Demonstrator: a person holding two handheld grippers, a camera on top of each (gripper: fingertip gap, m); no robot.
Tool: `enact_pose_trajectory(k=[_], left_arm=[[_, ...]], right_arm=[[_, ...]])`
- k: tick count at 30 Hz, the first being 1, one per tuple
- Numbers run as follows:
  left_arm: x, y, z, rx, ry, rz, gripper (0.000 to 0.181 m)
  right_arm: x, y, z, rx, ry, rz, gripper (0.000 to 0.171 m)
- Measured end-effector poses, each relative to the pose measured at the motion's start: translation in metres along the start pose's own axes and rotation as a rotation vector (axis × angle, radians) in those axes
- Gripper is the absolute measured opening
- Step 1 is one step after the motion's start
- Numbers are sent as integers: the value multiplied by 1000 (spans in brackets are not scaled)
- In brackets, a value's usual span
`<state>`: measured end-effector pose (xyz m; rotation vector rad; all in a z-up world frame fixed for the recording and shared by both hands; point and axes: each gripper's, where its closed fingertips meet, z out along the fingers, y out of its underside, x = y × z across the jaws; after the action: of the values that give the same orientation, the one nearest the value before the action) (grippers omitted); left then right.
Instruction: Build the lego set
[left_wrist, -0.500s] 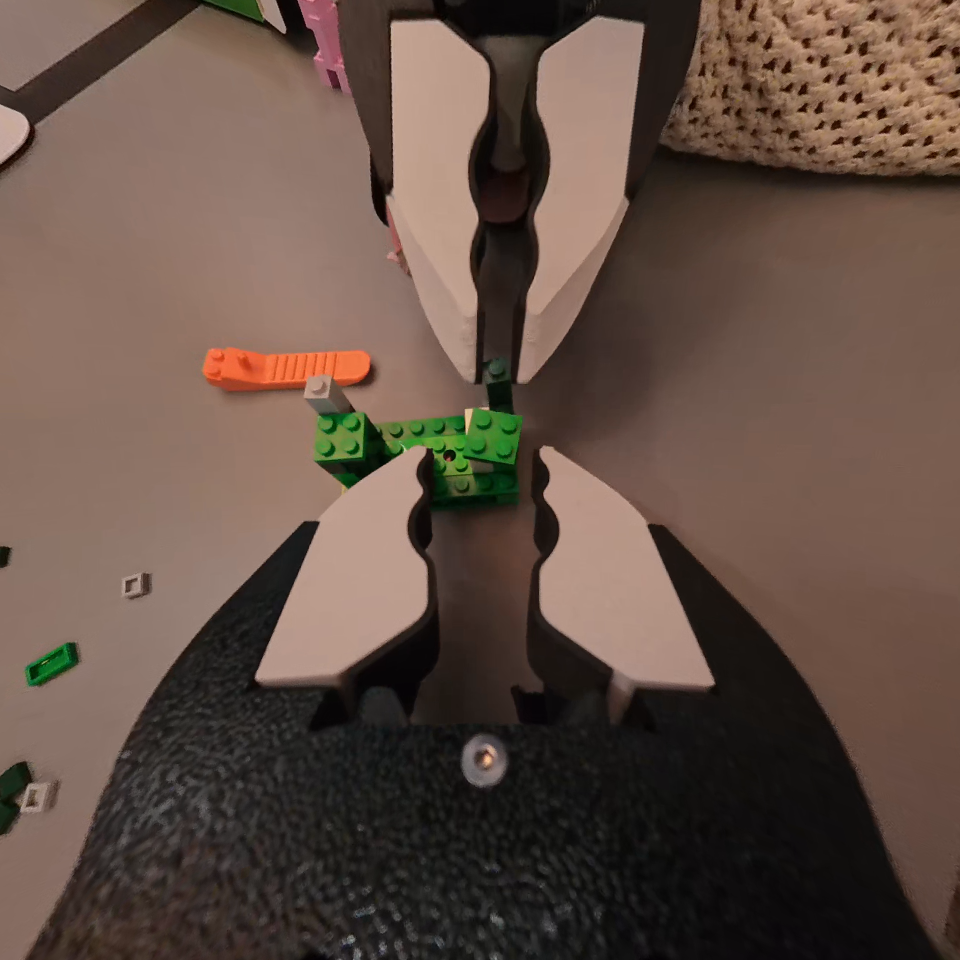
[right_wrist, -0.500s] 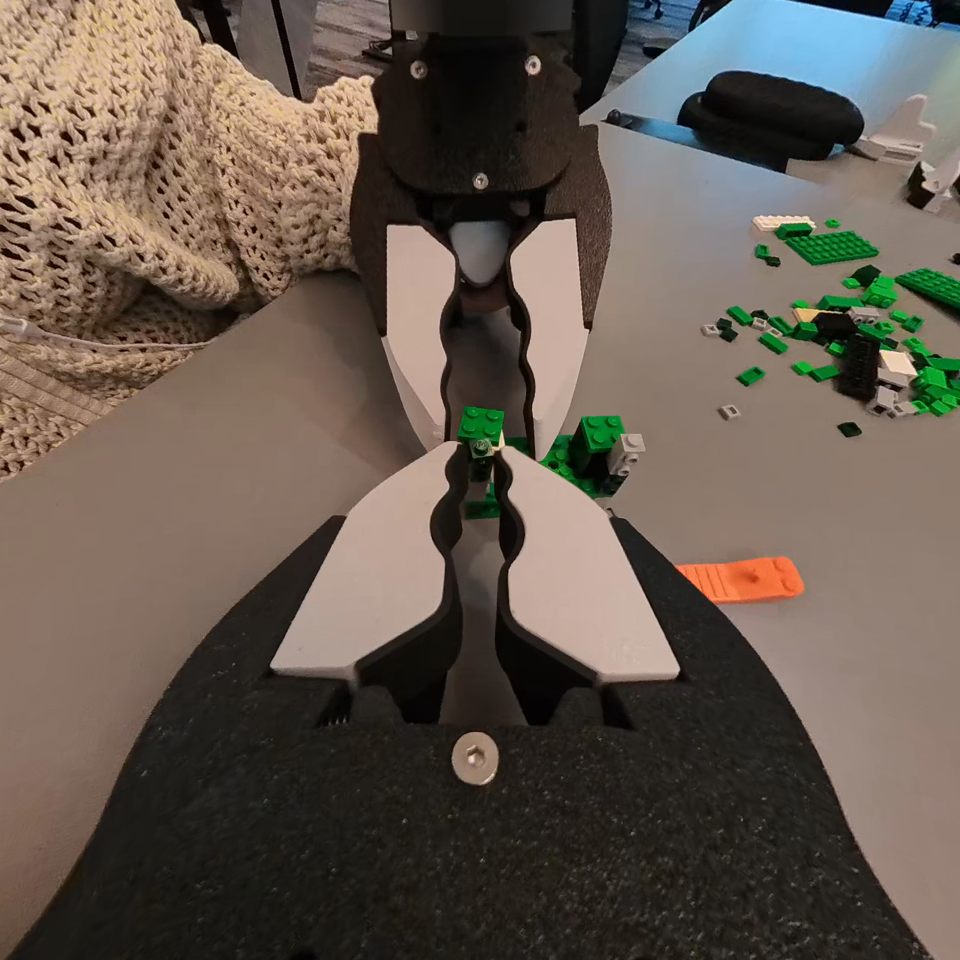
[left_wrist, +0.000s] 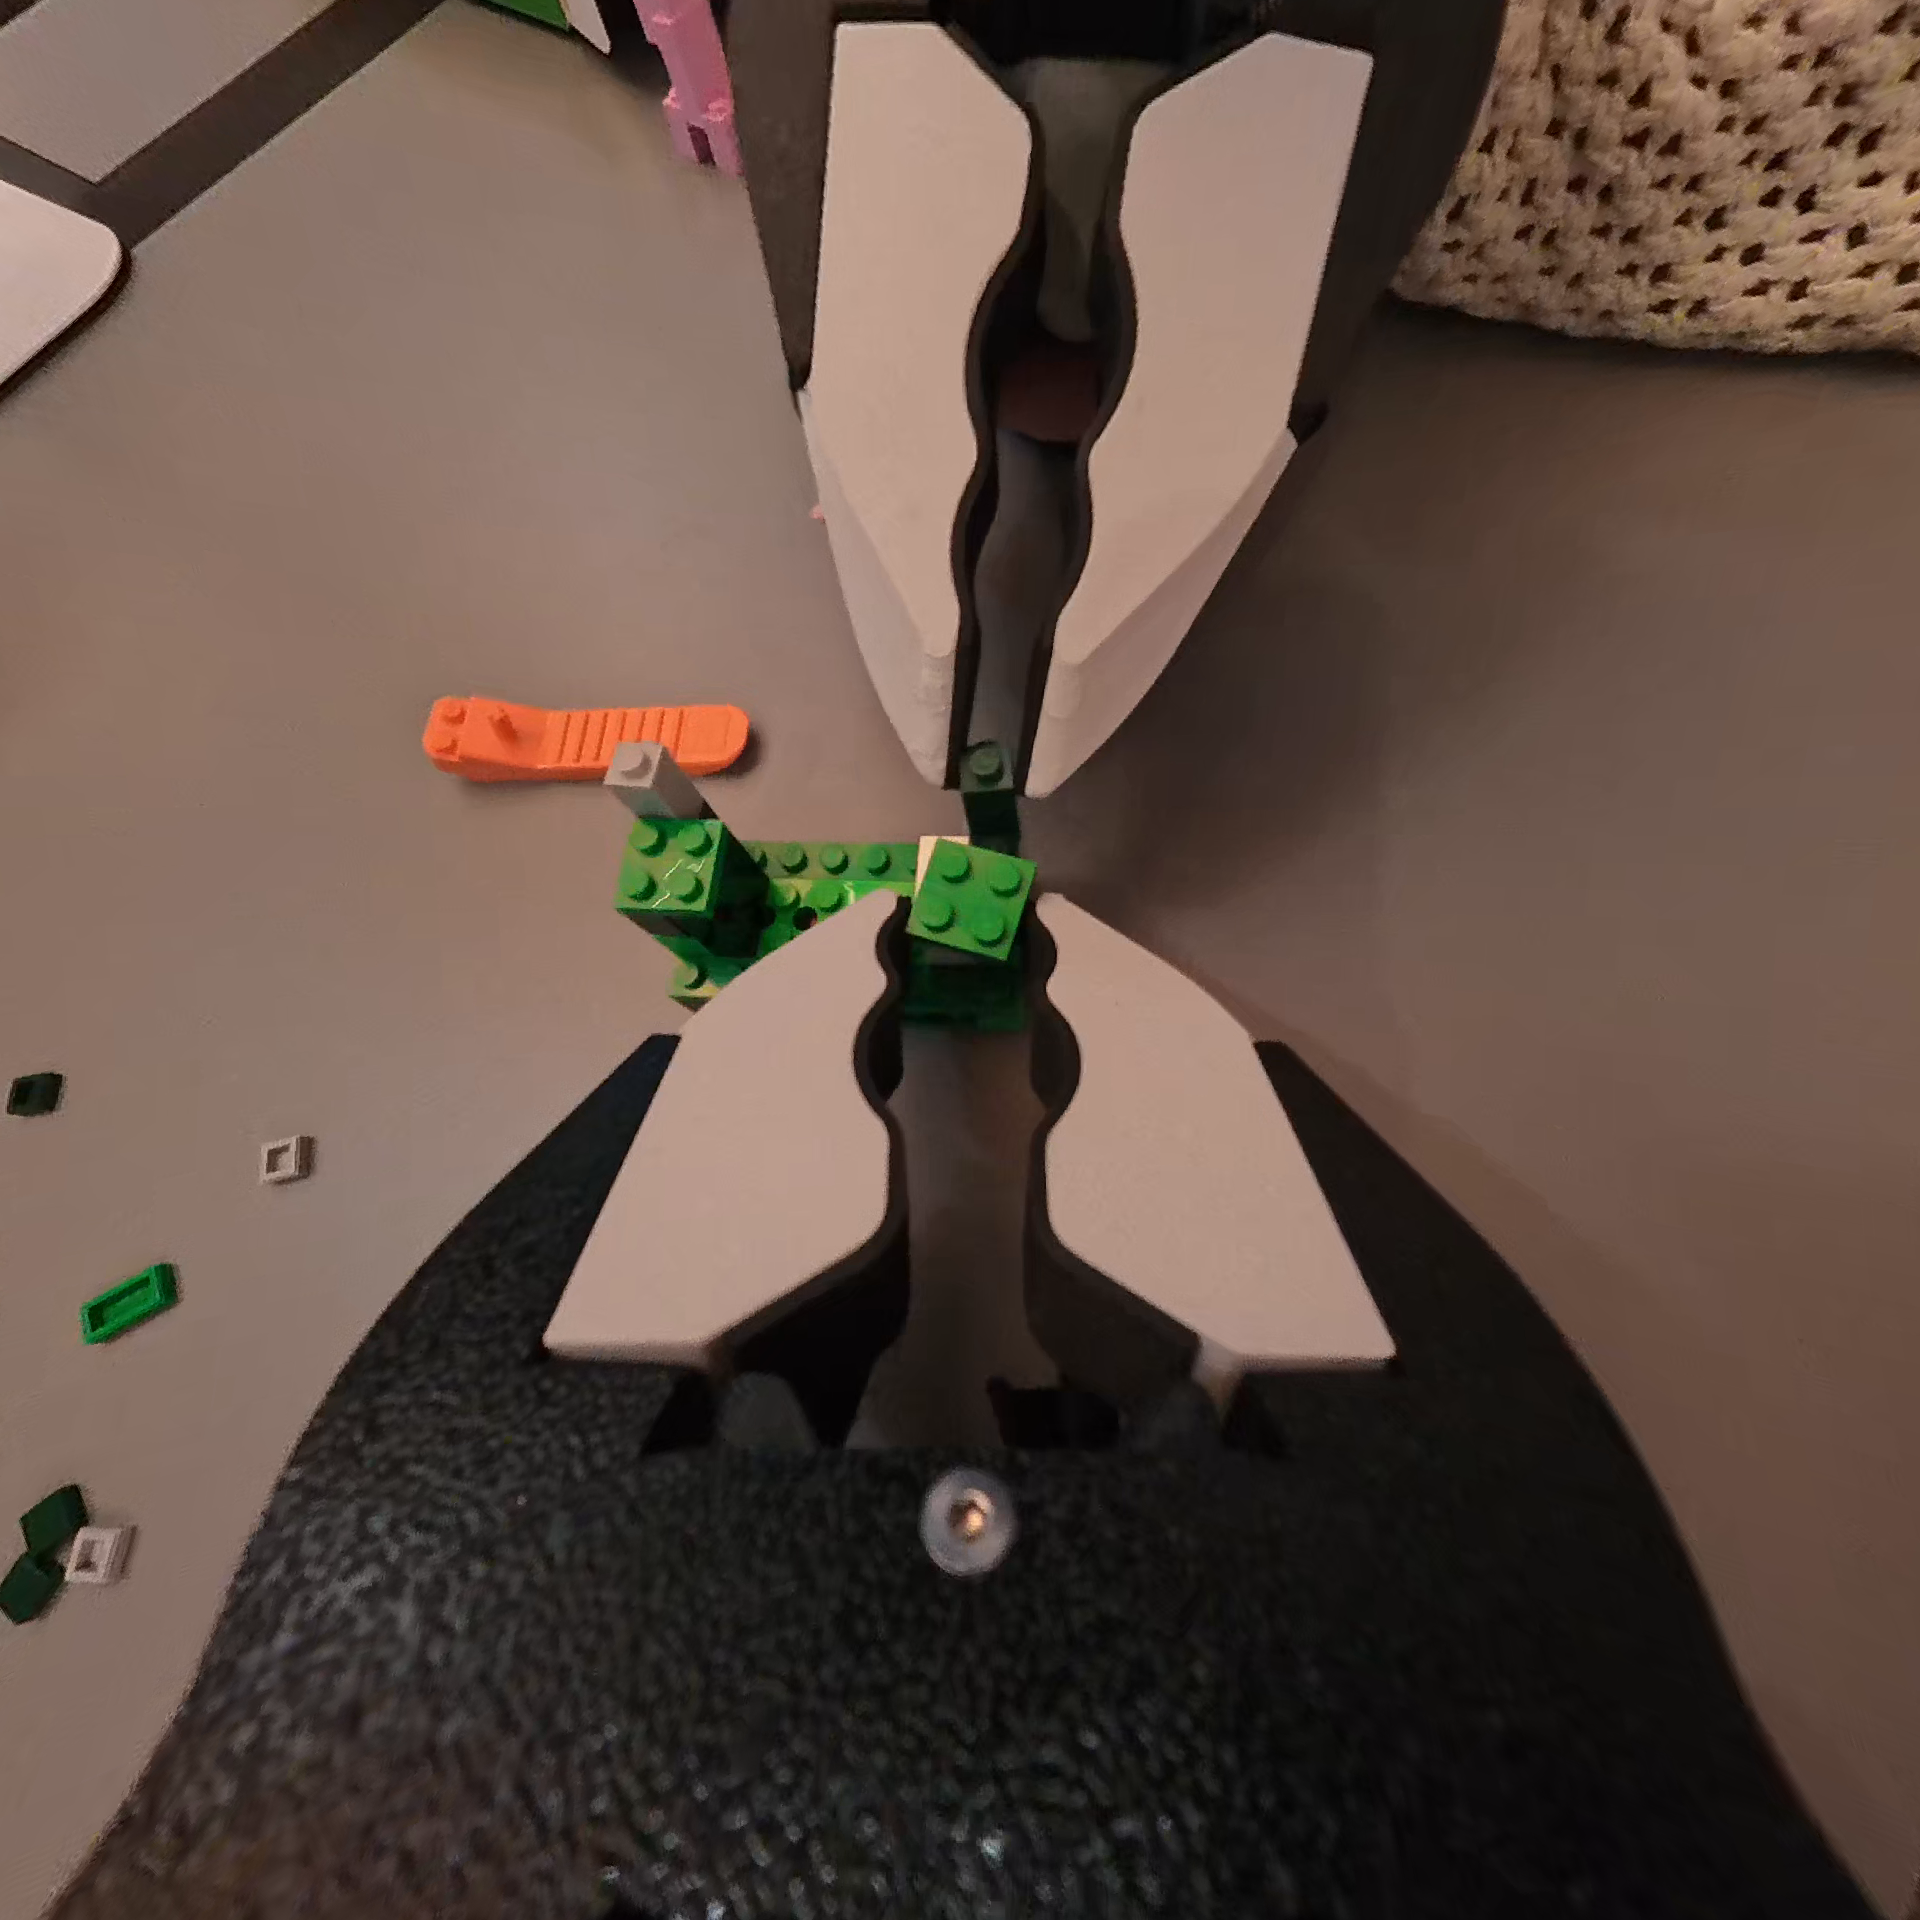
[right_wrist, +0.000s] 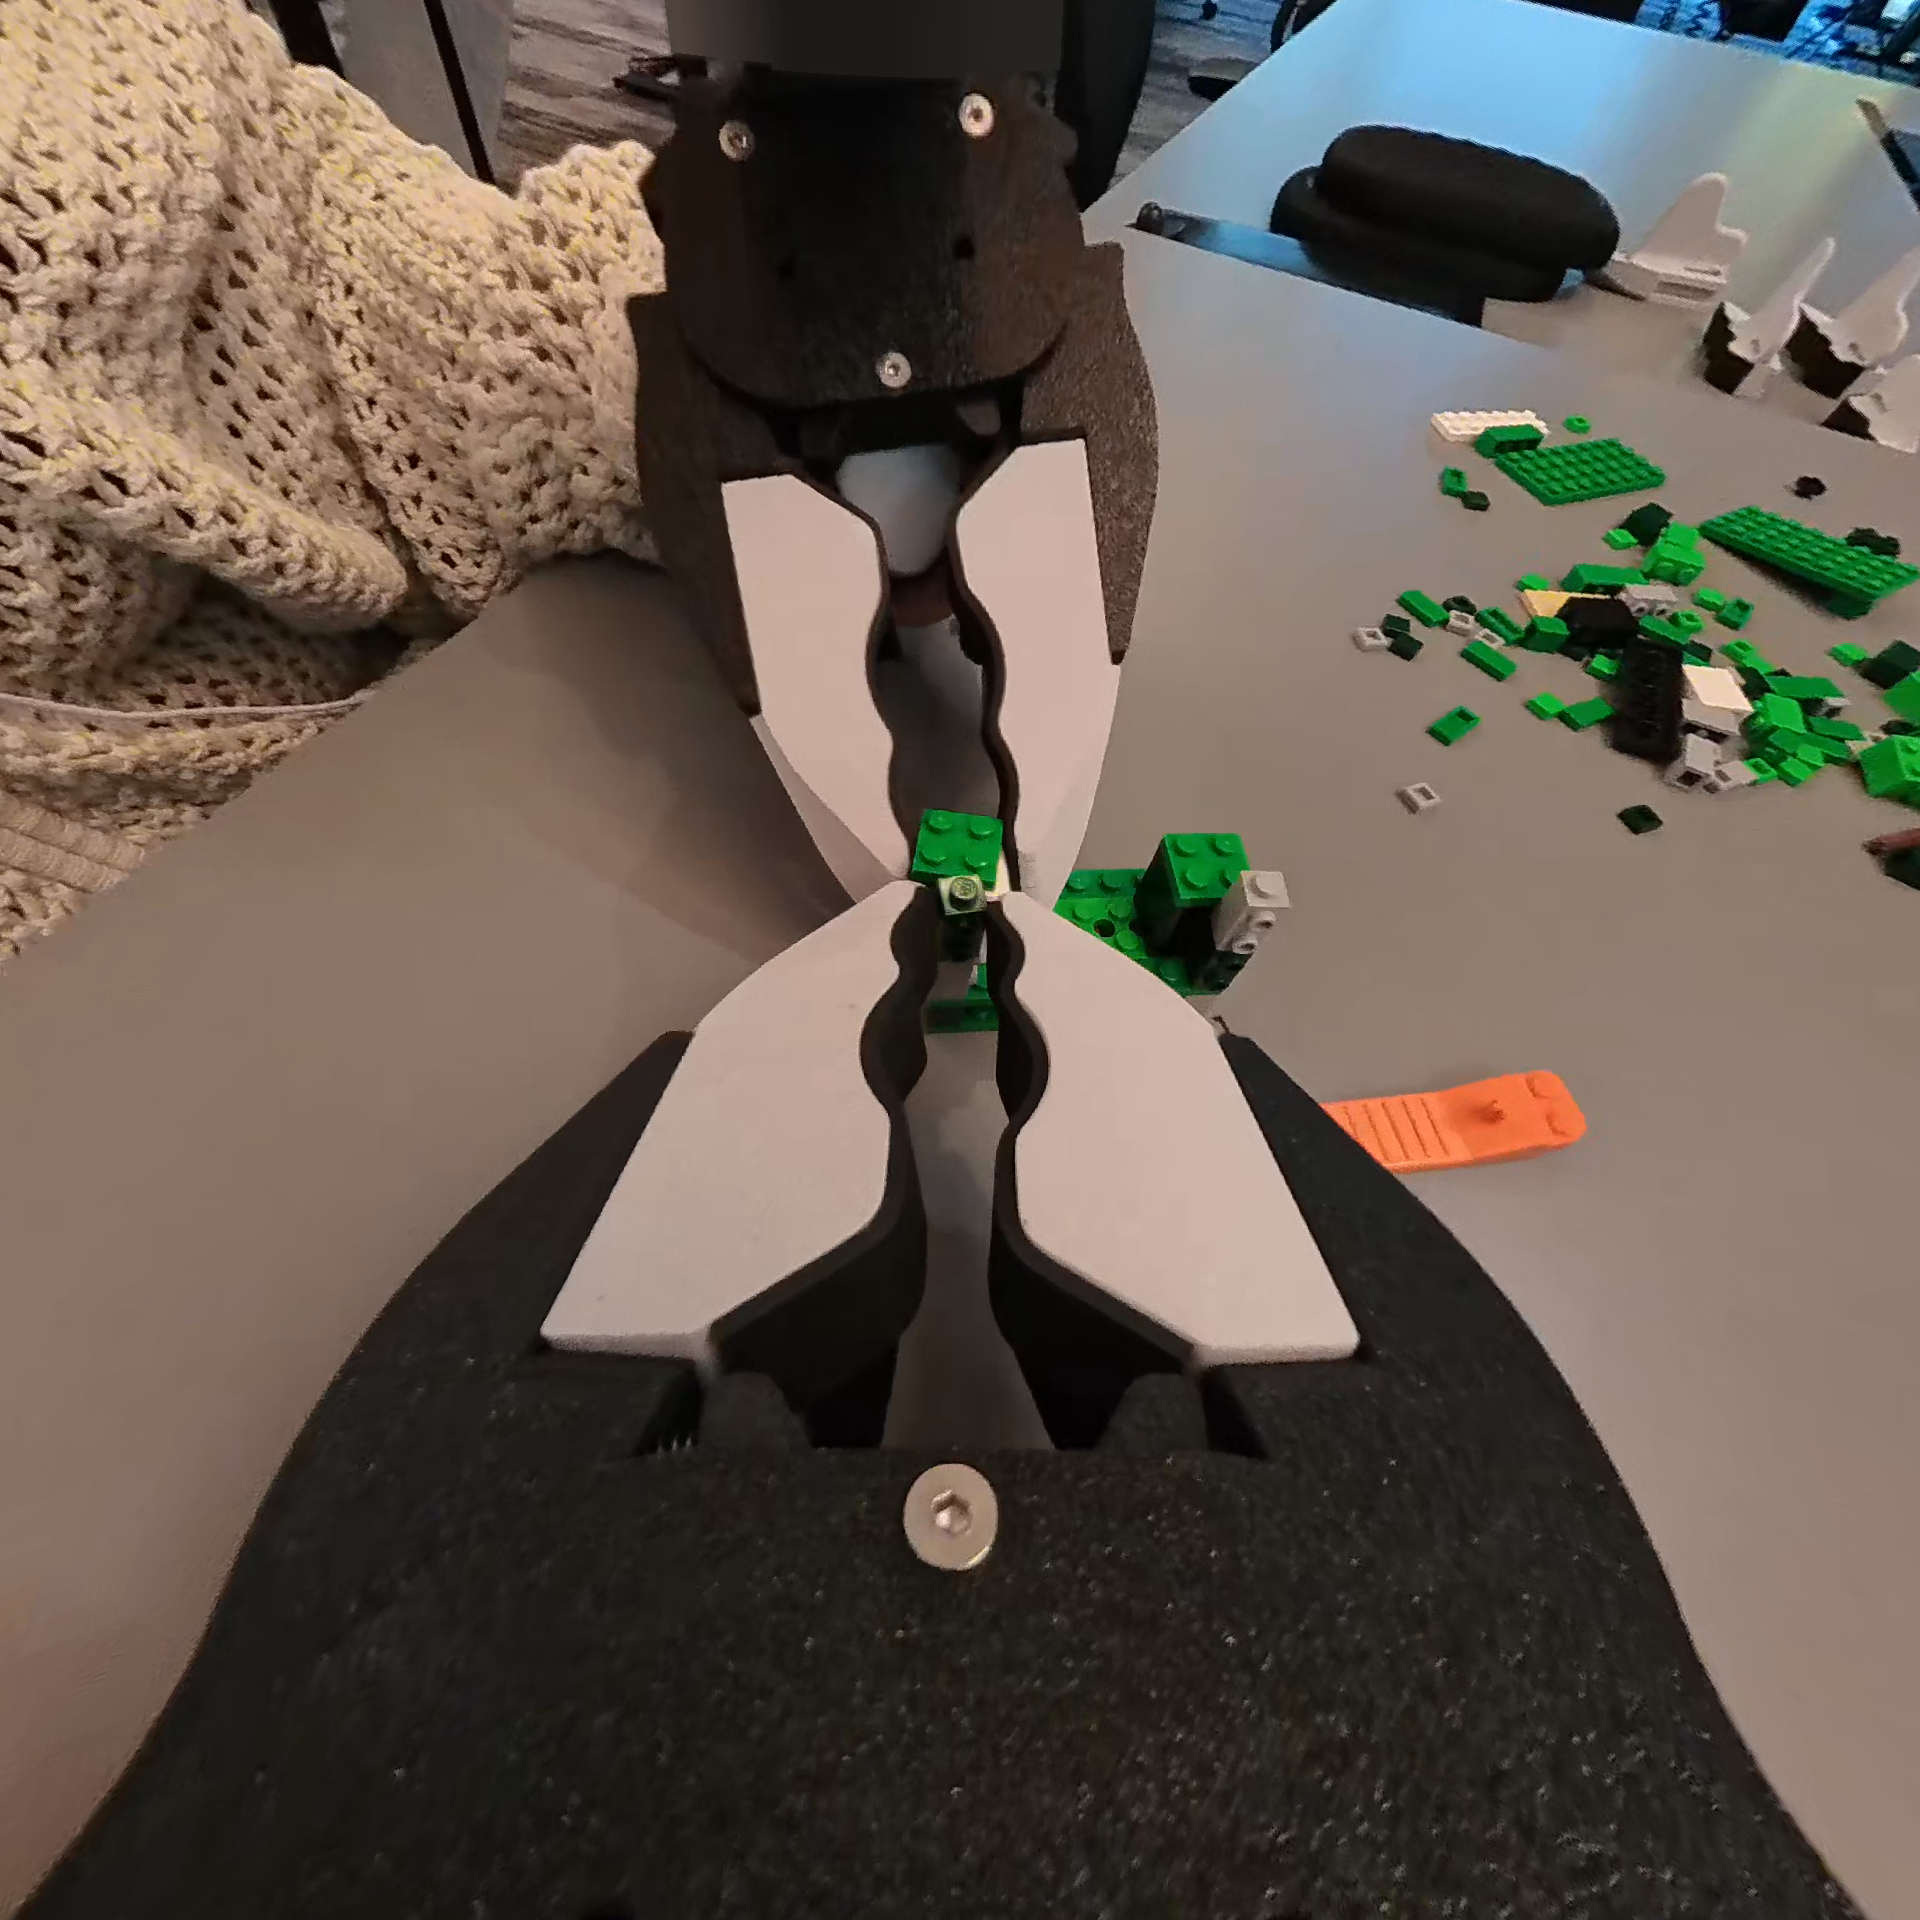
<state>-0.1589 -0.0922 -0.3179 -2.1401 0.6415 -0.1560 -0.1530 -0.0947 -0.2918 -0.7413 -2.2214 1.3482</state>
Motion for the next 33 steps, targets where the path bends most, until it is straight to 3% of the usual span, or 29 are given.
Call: enact_pose_trajectory(k=[16, 19, 23, 29, 33], left_arm=[[-3, 1, -1, -9, -16, -24, 18], [-2, 1, 0, -5, -4, -6, 18], [1, -1, 1, -3, 35, 18, 18], [0, -2, 4, 3, 54, 27, 18], [0, -3, 4, 13, 48, 10, 18]], right_arm=[[4, 0, 2, -36, 195, 129, 9], [3, -1, 0, -17, 176, 43, 14], [-1, -2, -1, 12, 19, 29, 27], [-2, 2, 3, -24, -75, 39, 8], [-1, 3, 3, -26, -57, 60, 8]])
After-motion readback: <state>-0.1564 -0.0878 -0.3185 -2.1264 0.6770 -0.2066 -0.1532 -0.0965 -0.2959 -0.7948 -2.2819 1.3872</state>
